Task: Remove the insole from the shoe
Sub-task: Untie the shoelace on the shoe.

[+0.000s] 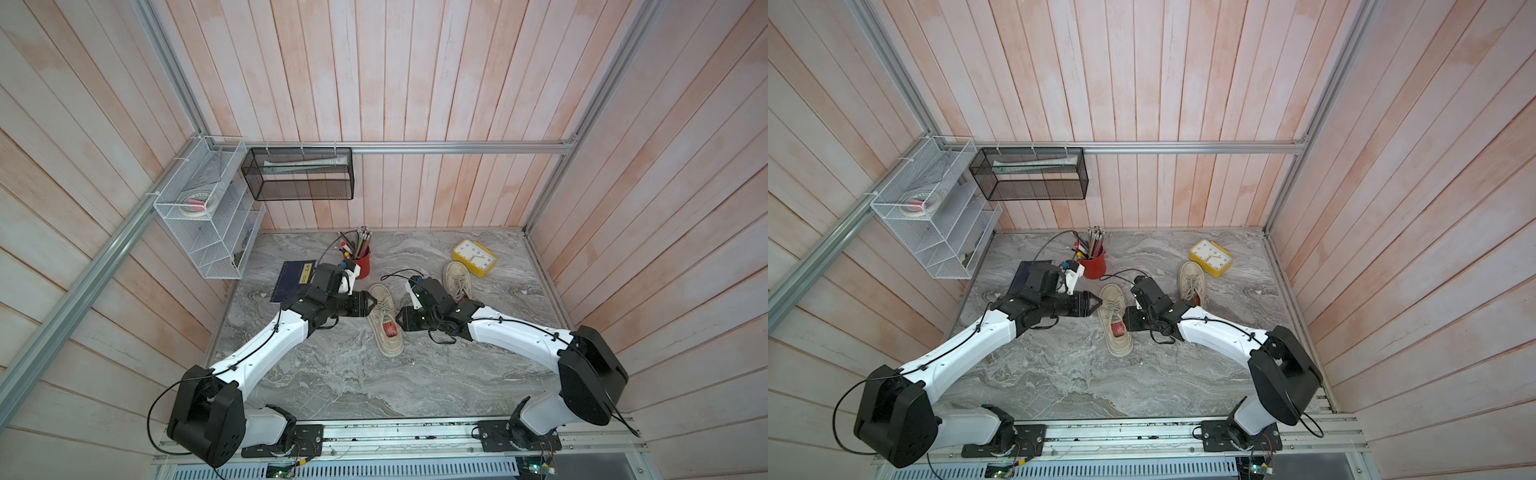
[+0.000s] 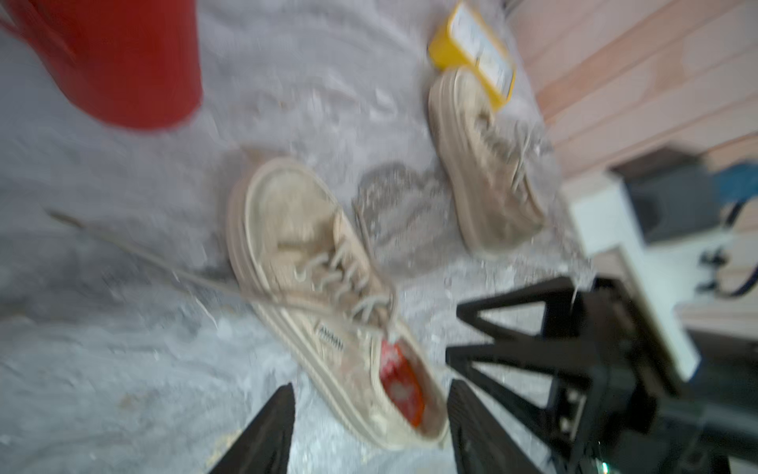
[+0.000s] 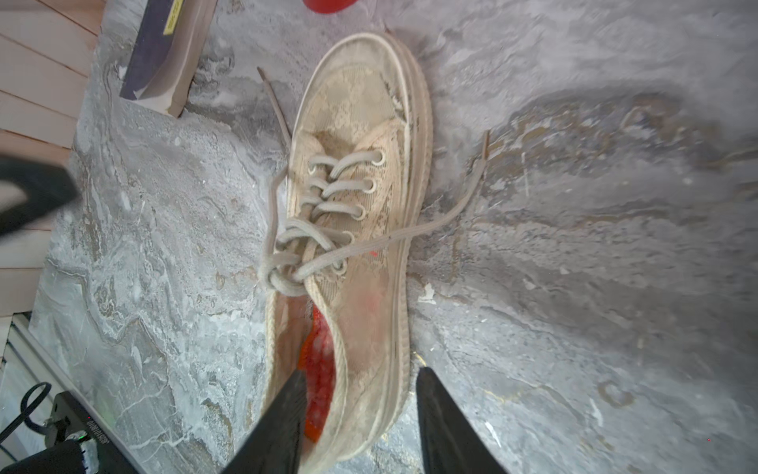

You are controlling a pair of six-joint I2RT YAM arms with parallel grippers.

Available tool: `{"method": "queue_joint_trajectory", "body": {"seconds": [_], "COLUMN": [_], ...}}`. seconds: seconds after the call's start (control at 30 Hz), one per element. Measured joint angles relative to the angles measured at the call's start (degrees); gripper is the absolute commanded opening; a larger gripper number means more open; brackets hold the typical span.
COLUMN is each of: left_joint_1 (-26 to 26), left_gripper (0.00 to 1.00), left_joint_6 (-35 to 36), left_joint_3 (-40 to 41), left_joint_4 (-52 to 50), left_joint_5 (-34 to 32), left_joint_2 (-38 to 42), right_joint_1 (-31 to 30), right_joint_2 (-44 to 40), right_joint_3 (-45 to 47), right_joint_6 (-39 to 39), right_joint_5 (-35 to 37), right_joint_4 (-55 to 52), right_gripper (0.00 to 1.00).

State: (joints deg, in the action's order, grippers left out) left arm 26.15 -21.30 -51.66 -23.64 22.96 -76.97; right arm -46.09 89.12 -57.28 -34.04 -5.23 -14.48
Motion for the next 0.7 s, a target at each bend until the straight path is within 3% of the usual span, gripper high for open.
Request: {"method": "queue_joint_trajectory", "body": {"seconds": [0.3,0.7], "left_joint_1": [1.70,2.99], "left_gripper": [0.60,0.48], "left_joint_6": [1.77,-1.38], "left_joint_3": [-0.48,-1.92], "left_joint_4": [-1.77,2.69], "left_joint_5": [7.96,6.36], "left_joint_2": [-7.37,-13.22], "right_joint_1": [0.00,-0.17], "right_joint_2": [4.48,7.21], "right_joint_3": [-0.55,-2.32], "right_joint_6": [0.20,-0.46], "right_joint_5": [-2.32,-0.15], "right_joint_4": [3.76,5.81], "right_gripper": [0.44,0.35]}}
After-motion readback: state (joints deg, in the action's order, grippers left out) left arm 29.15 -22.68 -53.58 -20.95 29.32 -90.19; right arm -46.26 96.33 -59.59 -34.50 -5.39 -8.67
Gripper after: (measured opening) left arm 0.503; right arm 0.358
